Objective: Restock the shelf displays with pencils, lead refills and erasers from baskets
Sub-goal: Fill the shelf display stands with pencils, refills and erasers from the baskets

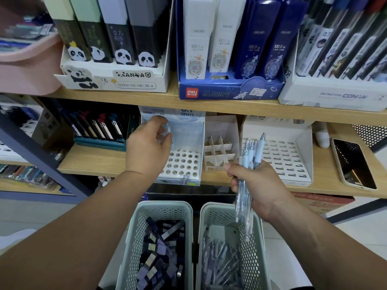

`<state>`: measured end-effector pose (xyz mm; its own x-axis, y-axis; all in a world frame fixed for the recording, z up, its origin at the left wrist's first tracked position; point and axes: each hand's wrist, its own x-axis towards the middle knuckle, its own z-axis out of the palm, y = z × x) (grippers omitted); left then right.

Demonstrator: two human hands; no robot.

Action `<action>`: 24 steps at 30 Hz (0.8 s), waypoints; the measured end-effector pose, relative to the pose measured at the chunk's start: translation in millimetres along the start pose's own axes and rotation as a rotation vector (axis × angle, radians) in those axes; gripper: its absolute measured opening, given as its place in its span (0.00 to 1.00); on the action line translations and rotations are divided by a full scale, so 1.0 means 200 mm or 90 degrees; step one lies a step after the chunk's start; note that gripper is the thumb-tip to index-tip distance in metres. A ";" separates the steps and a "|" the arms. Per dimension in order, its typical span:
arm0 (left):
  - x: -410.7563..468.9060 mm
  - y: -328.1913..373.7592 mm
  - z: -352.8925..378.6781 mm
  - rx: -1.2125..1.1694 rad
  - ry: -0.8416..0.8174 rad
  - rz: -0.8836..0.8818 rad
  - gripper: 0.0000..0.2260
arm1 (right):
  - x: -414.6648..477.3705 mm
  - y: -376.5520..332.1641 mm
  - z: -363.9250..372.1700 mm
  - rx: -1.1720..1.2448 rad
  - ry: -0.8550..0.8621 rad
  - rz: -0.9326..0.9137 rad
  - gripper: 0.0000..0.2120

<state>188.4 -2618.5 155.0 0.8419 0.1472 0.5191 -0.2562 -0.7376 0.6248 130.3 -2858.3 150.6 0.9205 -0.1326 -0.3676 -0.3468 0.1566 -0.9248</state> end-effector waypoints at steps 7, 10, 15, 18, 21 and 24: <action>-0.02 -0.04 0.02 0.094 -0.018 0.082 0.17 | -0.02 -0.02 -0.01 -0.011 -0.021 -0.001 0.23; -0.02 -0.02 0.00 0.084 -0.022 0.055 0.17 | -0.05 -0.05 0.01 -0.014 -0.047 0.012 0.12; -0.10 0.14 -0.01 -0.079 -0.128 -0.050 0.04 | -0.10 -0.09 0.06 0.041 -0.067 0.026 0.09; -0.20 0.29 -0.03 -0.238 -0.425 -0.209 0.08 | -0.12 -0.10 0.09 0.074 -0.059 0.035 0.09; -0.32 0.35 -0.03 -0.317 -0.631 -0.268 0.08 | -0.12 -0.10 0.11 0.063 -0.040 0.045 0.11; -0.39 0.35 -0.01 -0.359 -0.614 -0.286 0.05 | -0.14 -0.10 0.13 0.070 -0.032 0.054 0.11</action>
<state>103.8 -2680.0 160.5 0.8564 -0.4138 -0.3089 0.1813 -0.3191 0.9302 116.6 -2832.9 181.8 0.8972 -0.0662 -0.4366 -0.4049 0.2715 -0.8731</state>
